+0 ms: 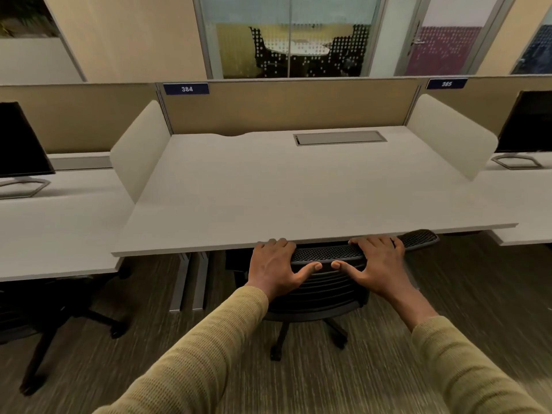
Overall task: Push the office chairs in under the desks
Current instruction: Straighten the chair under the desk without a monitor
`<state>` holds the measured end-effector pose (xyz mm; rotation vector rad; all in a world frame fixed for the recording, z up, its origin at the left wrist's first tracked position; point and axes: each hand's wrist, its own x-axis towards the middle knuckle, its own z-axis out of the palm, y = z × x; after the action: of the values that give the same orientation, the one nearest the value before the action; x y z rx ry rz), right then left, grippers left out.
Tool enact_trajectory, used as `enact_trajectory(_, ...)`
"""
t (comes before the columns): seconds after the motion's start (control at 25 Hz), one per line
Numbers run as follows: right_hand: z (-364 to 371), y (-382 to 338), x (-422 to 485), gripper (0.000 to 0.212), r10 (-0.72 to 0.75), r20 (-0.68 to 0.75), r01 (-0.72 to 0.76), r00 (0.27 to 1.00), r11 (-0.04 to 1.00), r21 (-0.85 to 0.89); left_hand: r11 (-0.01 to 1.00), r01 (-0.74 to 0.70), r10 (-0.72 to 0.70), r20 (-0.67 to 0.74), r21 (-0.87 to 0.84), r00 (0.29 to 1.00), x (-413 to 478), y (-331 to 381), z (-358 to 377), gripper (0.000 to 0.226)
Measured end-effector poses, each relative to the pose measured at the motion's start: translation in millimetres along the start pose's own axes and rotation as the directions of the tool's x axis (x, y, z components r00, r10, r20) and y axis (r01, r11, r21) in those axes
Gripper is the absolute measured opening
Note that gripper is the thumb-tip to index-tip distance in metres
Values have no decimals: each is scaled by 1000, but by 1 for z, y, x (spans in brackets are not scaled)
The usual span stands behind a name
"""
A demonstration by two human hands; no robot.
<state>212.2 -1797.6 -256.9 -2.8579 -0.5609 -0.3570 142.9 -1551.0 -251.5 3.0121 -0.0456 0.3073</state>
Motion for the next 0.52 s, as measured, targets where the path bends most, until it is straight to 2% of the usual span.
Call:
enact_trajectory(0.28,-2,34,38,97,1,34,-2,999,1000,30,1000,14,-15,55,16,998,49,18,9,86)
enact_trajectory(0.52,5,29,44,90,18,32,-19,999,999,43,999,2,-6,121,35,993,62,5,7,95)
